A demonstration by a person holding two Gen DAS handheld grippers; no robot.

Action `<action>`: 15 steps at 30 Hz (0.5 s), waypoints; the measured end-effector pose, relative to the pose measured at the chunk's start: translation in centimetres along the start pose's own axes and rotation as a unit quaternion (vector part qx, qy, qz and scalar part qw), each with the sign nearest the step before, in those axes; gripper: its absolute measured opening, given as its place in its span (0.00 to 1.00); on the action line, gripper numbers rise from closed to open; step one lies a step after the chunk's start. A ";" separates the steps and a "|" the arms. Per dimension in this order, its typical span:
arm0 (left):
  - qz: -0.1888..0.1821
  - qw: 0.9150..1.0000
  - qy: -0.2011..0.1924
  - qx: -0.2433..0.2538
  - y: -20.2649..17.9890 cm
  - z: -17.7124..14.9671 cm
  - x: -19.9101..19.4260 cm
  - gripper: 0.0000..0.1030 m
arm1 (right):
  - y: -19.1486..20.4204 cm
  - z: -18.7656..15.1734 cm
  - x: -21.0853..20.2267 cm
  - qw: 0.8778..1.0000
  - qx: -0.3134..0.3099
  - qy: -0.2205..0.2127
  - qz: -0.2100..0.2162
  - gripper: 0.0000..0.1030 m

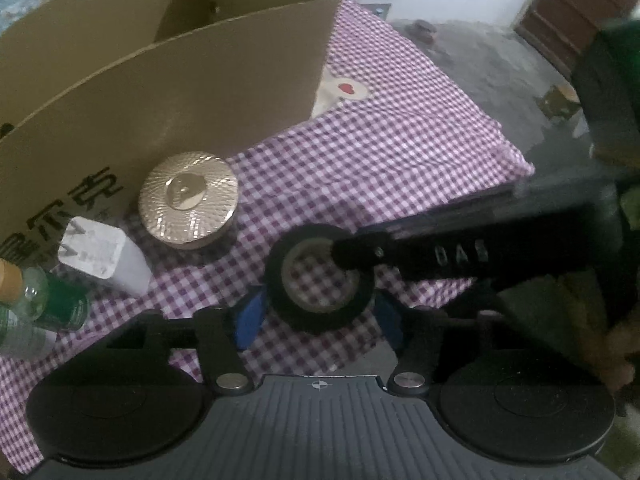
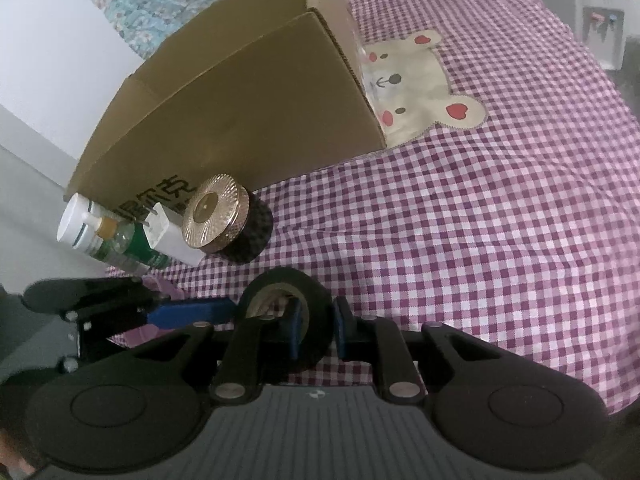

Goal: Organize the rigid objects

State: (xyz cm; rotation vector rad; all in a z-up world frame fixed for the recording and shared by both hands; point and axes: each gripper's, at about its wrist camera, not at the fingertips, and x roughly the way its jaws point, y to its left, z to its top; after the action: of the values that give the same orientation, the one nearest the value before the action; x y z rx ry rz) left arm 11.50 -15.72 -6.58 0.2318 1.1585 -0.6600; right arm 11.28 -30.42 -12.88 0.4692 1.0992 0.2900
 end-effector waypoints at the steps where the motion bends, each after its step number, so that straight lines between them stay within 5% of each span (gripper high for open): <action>1: 0.005 1.000 0.002 0.007 -0.3 0.0 0.1 0.61 | -0.2 0.1 0.0 1.000 0.007 0.002 0.005 0.17; 15: 0.051 0.998 0.003 0.032 -1.2 0.4 1.7 0.61 | -3.8 0.6 0.2 0.992 0.094 0.018 0.080 0.15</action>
State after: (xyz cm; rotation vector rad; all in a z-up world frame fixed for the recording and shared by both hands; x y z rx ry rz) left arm 11.50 -17.50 -7.72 0.3450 1.1243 -0.6083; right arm 11.85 -33.73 -14.66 0.7250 1.1318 0.3384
